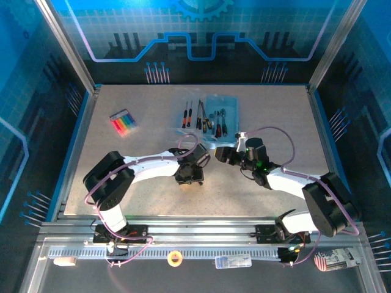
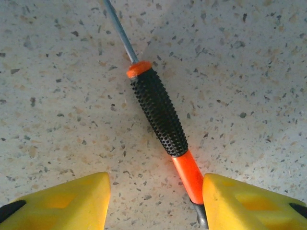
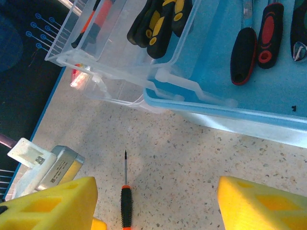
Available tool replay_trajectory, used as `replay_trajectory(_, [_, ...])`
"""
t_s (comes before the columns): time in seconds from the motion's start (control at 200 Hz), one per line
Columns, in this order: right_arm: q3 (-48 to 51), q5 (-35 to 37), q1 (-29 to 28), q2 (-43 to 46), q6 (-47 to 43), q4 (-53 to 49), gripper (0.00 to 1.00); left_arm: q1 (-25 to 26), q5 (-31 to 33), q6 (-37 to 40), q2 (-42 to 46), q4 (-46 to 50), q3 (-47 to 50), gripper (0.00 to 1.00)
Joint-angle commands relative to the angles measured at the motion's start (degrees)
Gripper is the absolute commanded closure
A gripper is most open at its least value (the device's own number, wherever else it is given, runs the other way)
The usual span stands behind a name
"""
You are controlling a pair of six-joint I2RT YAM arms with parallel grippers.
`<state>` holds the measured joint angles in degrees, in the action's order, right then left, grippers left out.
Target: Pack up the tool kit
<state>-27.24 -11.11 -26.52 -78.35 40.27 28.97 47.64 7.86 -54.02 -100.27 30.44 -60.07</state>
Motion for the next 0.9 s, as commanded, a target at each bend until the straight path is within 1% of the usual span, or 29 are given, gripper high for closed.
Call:
replay_trajectory(0.0, [-0.26, 0.12, 0.99, -0.41, 0.73, -0.40, 0.32, 0.28, 1.42, 0.71, -0.63, 0.66, -2.14, 0.48])
replay_trajectory(0.135, [-0.25, 0.04, 0.95, -0.84, 0.94, -0.23, 0.33, 0.26, 3.17, 2.28, -1.82, 1.94, -3.00, 0.51])
replay_trajectory(0.235, [-0.52, -0.28, 0.95, -1.49, 1.03, -0.22, 0.33, 0.23, 6.93, 5.31, -2.71, 4.74, -4.39, 0.53])
replay_trajectory(0.285, [-0.88, -0.89, 1.01, -1.93, 1.20, -0.27, 0.33, 0.09, 7.65, 6.52, -3.24, 5.50, -4.63, 0.54])
replay_trajectory(0.435, [-0.93, -1.70, 0.98, -2.60, 1.73, 0.47, 0.33, 0.03, 8.00, 8.03, -4.62, 6.30, -4.99, 0.58])
replay_trajectory(0.63, [-0.96, -1.40, 1.04, -2.82, 1.87, 0.55, 0.33, -0.39, 8.31, 8.56, -3.29, 6.90, -3.68, 0.64])
replay_trajectory(0.755, [-0.92, -1.80, 1.04, -3.21, 2.16, 0.88, 0.34, -0.76, 7.54, 9.27, -2.04, 5.33, -2.20, 0.65])
replay_trajectory(0.896, [-0.89, -1.59, 1.04, -3.23, 2.09, 0.84, 0.34, -1.03, 6.64, 9.89, -3.11, 4.54, -2.46, 0.69])
